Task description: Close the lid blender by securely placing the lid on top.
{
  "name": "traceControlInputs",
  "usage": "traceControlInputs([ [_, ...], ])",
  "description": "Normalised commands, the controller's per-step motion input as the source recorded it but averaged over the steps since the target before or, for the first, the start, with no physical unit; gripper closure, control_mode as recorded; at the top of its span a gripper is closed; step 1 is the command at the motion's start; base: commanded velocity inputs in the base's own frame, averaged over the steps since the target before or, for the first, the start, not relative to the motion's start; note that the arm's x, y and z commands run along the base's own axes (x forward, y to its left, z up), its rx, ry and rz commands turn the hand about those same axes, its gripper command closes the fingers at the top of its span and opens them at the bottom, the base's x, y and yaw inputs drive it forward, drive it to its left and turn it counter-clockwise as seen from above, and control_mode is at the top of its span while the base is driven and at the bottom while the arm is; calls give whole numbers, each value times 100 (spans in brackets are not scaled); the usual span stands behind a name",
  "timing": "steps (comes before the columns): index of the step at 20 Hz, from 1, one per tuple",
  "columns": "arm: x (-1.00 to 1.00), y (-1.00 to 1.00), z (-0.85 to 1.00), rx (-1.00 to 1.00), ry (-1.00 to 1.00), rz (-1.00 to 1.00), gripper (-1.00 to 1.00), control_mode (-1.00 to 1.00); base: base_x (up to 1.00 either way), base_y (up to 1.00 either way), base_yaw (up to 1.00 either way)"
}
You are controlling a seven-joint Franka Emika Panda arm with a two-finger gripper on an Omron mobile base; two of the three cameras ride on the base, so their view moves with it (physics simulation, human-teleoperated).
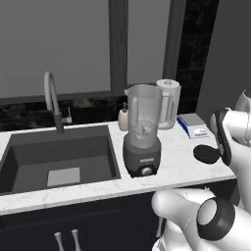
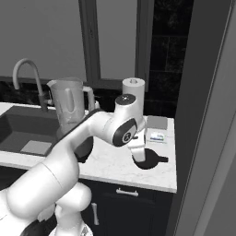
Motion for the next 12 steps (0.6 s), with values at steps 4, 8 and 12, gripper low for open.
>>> traceControlInputs([
  [4,27,-34,-14,0,-1,0,-100,-100,0,0,0],
  [8,34,-29,-9,0,0,0,-100,-100,0,0,0],
  [12,39,-23,-2,0,0,0,-100,-100,0,0,0],
])
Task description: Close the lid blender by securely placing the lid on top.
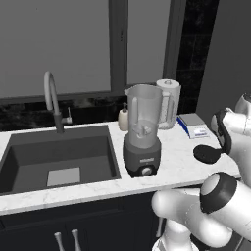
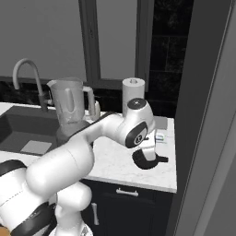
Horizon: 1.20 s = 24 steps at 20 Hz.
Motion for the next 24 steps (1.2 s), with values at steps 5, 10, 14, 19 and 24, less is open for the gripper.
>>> traceControlInputs([
  [5,12,-4,-23,0,0,-1,-100,-100,0,0,0],
  [10,0,5,-47,0,2,-11,-100,-100,0,0,0],
  [14,10,0,-34,4,1,-12,-100,-100,0,0,0],
  [19,30,-9,-9,7,6,-2,-100,-100,0,0,0],
  [24,24,-16,-22,11,5,0,-100,-100,0,0,0],
])
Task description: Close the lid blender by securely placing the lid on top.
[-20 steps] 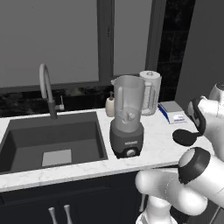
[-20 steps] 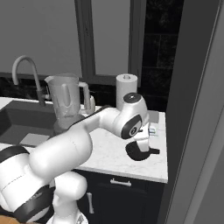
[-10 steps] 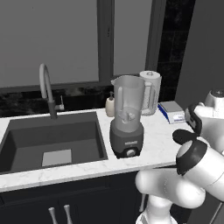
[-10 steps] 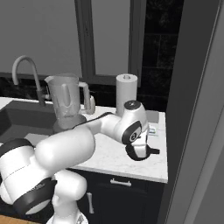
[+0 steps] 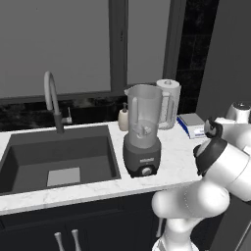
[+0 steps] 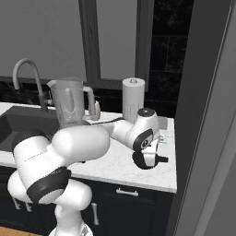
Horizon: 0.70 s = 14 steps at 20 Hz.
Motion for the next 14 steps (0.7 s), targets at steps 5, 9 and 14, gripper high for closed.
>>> traceControlInputs([
  [5,24,-24,-21,5,6,0,-100,-100,0,0,0],
  [9,28,-12,-28,0,7,0,-100,-100,0,0,0],
  [14,14,0,-45,0,4,0,-100,-100,0,0,0],
])
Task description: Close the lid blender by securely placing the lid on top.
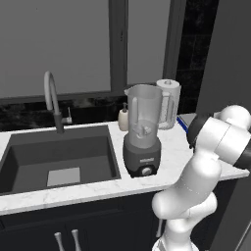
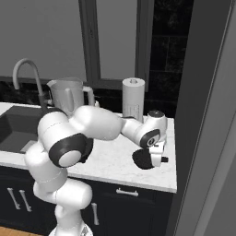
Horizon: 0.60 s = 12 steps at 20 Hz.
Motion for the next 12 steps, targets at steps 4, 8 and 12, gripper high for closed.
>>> traceControlInputs([
  [4,15,-7,-28,0,1,0,-100,-100,0,0,0],
  [8,14,-11,-4,0,-2,0,-100,-100,0,0,0],
  [12,14,-8,-14,0,0,0,-100,-100,0,0,0],
])
